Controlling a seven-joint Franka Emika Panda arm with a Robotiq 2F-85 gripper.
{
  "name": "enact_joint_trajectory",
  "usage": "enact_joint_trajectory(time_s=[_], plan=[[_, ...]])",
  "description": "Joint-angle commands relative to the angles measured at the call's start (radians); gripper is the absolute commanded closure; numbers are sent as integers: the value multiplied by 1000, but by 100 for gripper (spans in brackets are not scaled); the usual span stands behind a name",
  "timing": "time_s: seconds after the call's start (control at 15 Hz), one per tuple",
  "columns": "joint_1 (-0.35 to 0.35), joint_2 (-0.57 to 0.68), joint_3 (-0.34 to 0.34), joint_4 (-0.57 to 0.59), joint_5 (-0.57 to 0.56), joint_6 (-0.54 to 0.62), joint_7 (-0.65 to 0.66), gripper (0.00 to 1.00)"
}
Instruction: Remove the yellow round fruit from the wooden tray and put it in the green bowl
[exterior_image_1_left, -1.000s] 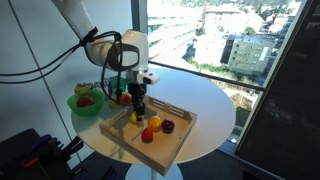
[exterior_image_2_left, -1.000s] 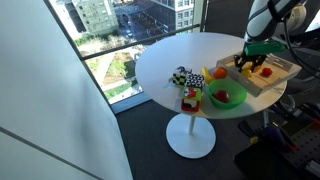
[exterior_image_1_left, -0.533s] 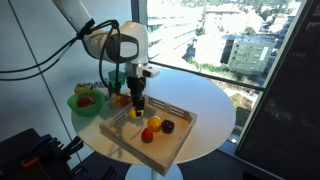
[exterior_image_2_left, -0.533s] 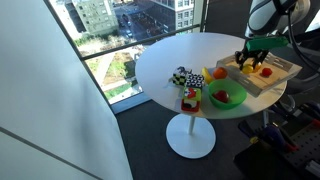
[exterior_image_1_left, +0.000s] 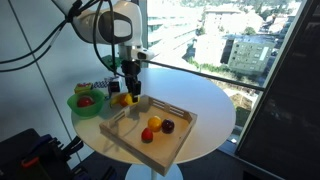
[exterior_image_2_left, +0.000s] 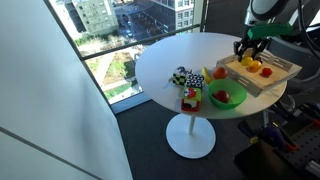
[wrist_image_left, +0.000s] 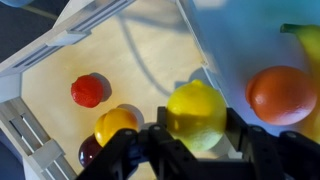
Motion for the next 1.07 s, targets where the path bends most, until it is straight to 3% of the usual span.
enact_joint_trajectory(time_s=[0.0,0.53,0.6,0.67,1.0], plan=[[0,-74,35,-23,-17,-53,-38,66],[5,-110,106,-39,-18,-86,-147,66],[2,-75,104,-20,-3,-64,-113,66],[2,-75,107,-21,-2,-64,-116,41],[2,-71,106,-21,-2,-63,-115,41]])
